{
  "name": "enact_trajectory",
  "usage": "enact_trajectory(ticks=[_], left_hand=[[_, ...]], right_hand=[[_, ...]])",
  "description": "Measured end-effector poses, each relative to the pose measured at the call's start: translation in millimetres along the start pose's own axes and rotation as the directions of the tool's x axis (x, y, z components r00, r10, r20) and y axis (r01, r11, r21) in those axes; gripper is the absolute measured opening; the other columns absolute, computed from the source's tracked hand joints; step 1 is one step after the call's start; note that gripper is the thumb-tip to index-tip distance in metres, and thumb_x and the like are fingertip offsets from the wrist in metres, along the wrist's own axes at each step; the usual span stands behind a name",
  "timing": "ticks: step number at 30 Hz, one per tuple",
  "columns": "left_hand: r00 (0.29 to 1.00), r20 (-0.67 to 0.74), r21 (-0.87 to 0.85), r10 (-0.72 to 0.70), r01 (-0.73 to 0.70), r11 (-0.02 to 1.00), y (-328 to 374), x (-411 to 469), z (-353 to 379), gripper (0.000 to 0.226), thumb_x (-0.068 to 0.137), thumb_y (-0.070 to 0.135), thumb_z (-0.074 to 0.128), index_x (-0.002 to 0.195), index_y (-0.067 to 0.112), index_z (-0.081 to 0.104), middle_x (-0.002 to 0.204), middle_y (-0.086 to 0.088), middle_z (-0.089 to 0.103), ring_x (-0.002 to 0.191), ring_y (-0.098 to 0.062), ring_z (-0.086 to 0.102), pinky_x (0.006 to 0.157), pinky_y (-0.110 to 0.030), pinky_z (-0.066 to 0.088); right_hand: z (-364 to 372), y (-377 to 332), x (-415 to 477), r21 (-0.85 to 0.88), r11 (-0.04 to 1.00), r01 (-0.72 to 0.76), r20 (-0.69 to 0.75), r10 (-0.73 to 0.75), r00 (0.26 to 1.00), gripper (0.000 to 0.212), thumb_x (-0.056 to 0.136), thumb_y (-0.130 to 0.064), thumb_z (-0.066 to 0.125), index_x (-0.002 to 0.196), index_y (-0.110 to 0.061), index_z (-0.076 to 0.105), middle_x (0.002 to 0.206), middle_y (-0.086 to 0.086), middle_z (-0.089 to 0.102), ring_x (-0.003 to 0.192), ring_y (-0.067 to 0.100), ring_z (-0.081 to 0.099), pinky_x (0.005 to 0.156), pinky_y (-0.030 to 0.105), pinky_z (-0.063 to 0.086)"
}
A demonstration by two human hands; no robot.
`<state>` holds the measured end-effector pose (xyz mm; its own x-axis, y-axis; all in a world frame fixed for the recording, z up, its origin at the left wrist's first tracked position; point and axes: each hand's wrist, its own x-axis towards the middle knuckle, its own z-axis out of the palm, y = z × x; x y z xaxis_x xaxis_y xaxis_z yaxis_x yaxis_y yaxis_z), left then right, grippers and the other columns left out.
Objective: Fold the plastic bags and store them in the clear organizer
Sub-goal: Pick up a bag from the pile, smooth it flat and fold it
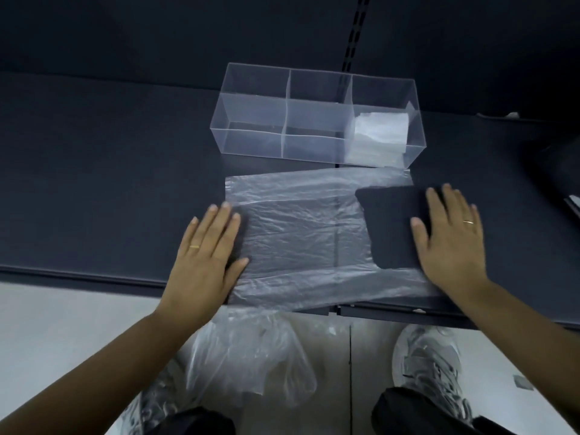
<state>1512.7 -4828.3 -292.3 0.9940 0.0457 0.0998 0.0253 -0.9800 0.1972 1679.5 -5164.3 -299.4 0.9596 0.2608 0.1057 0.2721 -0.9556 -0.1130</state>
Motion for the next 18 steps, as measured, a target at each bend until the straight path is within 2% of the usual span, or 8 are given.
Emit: enact_trajectory(ticks=[3,5,7,10,11,12,15,18], left_hand=[[0.945,0.070,-0.070,0.319,-0.315,0.947,-1,-38,1,0.069,0.097,0.057,0.034,0.145,0.008,0.037,0.154,-0.010,0.030,0.144,-0.024,0.025,0.116,-0.045,0.020],[0.912,0.124,-0.048,0.392,-0.389,0.920,-1,-53,3,0.072,0.092,0.060,0.045,0.142,0.009,0.043,0.152,-0.007,0.036,0.142,-0.022,0.030,0.113,-0.045,0.025],[0.918,0.042,-0.035,0.394,-0.393,0.919,2,-56,3,0.052,0.093,0.043,0.053,0.134,0.011,0.054,0.145,-0.006,0.046,0.136,-0.022,0.041,0.110,-0.044,0.032],[0.916,-0.173,-0.119,0.363,-0.385,0.915,10,-48,-5,0.027,0.092,0.021,0.058,0.113,0.011,0.071,0.126,-0.004,0.063,0.123,-0.022,0.055,0.103,-0.040,0.043],[0.915,-0.215,-0.154,0.342,-0.378,0.913,15,-45,-9,0.024,0.092,0.021,0.058,0.108,0.011,0.073,0.120,-0.003,0.067,0.119,-0.021,0.058,0.100,-0.039,0.045],[0.917,-0.239,-0.188,0.319,-0.366,0.911,21,-43,-12,0.023,0.092,0.022,0.059,0.104,0.011,0.075,0.115,-0.001,0.069,0.116,-0.019,0.060,0.098,-0.037,0.046],[0.950,-0.218,-0.301,0.225,-0.285,0.910,34,-38,-26,0.025,0.092,0.028,0.057,0.096,0.014,0.076,0.103,0.005,0.072,0.108,-0.012,0.062,0.096,-0.027,0.044],[0.989,-0.095,-0.415,0.115,-0.144,0.898,30,-33,-46,0.033,0.092,0.038,0.051,0.088,0.018,0.077,0.094,0.011,0.072,0.098,-0.002,0.061,0.090,-0.013,0.040]], right_hand=[[-10,-7,-3,0.071,0.997,0.007,-0.080,-0.001,0.997,0.062,0.095,-0.038,0.027,0.140,0.003,0.039,0.150,0.024,0.031,0.138,0.040,0.029,0.116,0.052,0.018],[-19,-31,-9,0.213,0.972,0.104,-0.082,-0.088,0.993,0.061,0.094,-0.040,0.032,0.138,0.001,0.042,0.149,0.020,0.033,0.137,0.037,0.031,0.115,0.049,0.022],[-27,-68,-25,0.385,0.888,0.253,0.037,-0.289,0.957,0.066,0.091,-0.053,0.038,0.142,-0.011,0.041,0.153,0.010,0.030,0.141,0.024,0.026,0.116,0.040,0.021],[-25,-126,-63,0.433,0.734,0.523,0.192,-0.642,0.743,0.084,0.080,-0.073,0.045,0.146,-0.023,0.032,0.157,-0.001,0.022,0.144,0.010,0.012,0.117,0.037,0.010],[-21,-138,-73,0.393,0.692,0.605,0.196,-0.706,0.680,0.085,0.078,-0.071,0.052,0.145,-0.021,0.034,0.156,0.001,0.026,0.143,0.013,0.017,0.119,0.039,0.010],[-18,-145,-79,0.355,0.674,0.648,0.193,-0.731,0.655,0.081,0.076,-0.062,0.060,0.141,-0.019,0.041,0.152,0.003,0.034,0.141,0.017,0.027,0.119,0.041,0.014],[-20,-136,-76,0.357,0.715,0.600,0.067,-0.661,0.748,0.037,0.072,-0.026,0.075,0.107,-0.016,0.069,0.120,0.003,0.064,0.111,0.024,0.061,0.101,0.037,0.032],[-32,-100,-69,0.384,0.754,0.533,-0.008,-0.574,0.819,0.012,0.078,-0.015,0.070,0.088,-0.014,0.075,0.098,-0.003,0.072,0.090,0.018,0.068,0.084,0.032,0.047]])
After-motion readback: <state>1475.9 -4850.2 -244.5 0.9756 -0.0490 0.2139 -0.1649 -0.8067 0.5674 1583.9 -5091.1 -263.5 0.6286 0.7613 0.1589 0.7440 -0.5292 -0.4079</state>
